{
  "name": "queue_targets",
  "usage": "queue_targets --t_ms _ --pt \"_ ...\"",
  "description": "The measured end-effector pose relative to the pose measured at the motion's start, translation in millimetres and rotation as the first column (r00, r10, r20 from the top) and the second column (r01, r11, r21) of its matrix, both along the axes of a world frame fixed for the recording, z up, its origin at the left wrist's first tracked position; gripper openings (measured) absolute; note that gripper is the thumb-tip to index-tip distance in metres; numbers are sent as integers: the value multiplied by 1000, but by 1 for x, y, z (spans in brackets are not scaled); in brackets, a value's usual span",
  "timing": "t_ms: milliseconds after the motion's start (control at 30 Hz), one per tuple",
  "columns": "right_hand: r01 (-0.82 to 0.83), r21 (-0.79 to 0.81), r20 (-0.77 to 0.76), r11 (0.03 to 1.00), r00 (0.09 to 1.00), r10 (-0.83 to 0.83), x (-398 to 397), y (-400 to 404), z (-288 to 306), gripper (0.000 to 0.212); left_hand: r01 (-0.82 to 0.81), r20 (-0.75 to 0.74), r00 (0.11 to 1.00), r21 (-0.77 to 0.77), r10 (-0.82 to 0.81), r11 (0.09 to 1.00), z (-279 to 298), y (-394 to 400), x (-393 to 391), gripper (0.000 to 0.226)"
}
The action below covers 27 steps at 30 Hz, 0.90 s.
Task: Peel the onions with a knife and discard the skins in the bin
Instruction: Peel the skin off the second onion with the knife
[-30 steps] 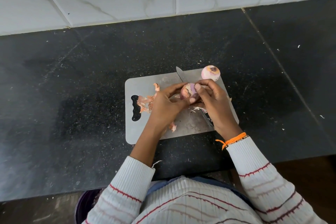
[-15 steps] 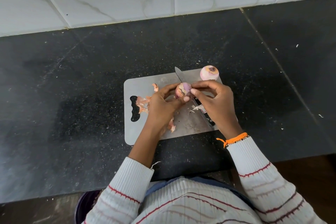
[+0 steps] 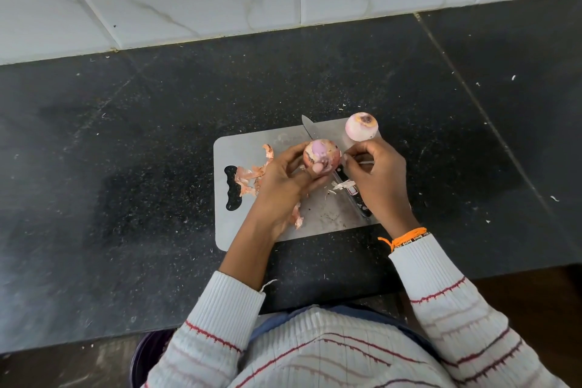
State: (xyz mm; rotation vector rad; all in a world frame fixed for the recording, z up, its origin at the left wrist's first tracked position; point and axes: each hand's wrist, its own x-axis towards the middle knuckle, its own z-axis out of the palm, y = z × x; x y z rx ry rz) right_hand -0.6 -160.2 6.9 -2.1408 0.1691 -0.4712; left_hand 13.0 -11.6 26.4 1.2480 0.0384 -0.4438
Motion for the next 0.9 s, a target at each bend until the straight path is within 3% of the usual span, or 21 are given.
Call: queue_targets --t_ms 100,300,667,900 --pt "-6 16 -48 1000 999 7 -2 0 0 12 1 -11 1000 -51 -1 999 0 2 1 32" --pt "-54 179 69 982 997 43 -4 12 15 8 -65 0 998 -30 65 997 -4 0 -1 38" --pt "13 97 18 995 1000 -14 -2 10 8 6 -74 -82 995 -124 64 990 -1 1 -2 35" --pt "-34 6 -139 999 990 35 -4 4 1 8 -47 -47 998 -150 41 988 -1 3 -2 30"
